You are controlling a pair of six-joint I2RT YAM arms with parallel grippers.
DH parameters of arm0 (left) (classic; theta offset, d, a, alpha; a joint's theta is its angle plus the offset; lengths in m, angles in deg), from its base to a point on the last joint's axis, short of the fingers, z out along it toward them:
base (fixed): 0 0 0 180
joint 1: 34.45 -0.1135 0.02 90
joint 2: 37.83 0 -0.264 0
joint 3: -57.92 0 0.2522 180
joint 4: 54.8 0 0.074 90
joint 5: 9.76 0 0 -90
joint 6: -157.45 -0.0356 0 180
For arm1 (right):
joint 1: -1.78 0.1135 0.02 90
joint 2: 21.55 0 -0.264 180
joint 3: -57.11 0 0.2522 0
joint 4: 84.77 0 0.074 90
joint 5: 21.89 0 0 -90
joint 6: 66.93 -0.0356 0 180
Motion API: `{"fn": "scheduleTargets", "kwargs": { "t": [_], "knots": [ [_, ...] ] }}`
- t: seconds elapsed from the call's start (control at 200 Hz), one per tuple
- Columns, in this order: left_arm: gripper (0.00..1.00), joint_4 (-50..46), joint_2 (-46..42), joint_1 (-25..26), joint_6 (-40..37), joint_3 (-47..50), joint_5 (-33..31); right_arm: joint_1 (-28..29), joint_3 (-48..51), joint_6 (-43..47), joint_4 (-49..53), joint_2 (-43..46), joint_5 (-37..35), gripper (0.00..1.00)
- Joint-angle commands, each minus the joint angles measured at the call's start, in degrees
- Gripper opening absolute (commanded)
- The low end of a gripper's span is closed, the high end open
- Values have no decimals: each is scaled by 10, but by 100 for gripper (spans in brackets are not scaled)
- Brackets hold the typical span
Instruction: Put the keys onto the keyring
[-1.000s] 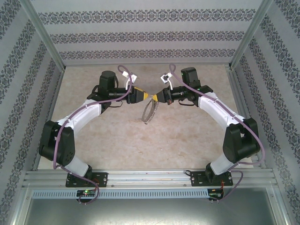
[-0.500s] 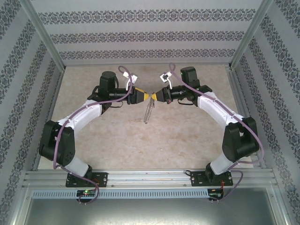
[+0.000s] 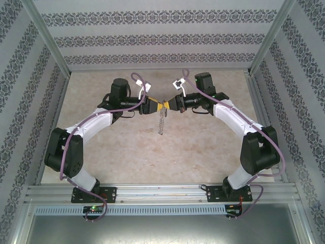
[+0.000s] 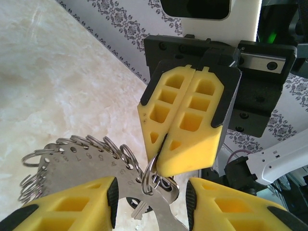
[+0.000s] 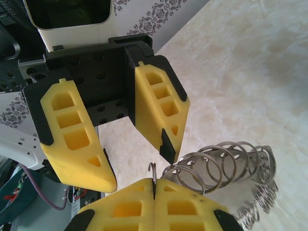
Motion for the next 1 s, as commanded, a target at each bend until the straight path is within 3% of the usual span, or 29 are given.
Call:
{"fn": "scheduleTargets", "kwargs": {
  "t": [0.0,0.55,0.735,0.864,0.934,0.999],
  "knots": [
    [43,22,1,8,-2,-17,17,7,-22,-9,-23,-2,21,0],
    [27,37,9,20,4,-29,34,6,-21,-8,-27,-9,21,0],
    [8,44,10,22,5,-30,34,6,-21,-9,-28,-9,24,0],
    [0,67,10,23,19,-25,31,2,-19,-8,-24,1,15,0],
    [0,93,6,23,33,-15,18,-5,-3,-13,-36,27,-2,25],
    [0,112,1,22,39,-5,5,-16,15,-19,-47,61,-14,36]
  ]
}}
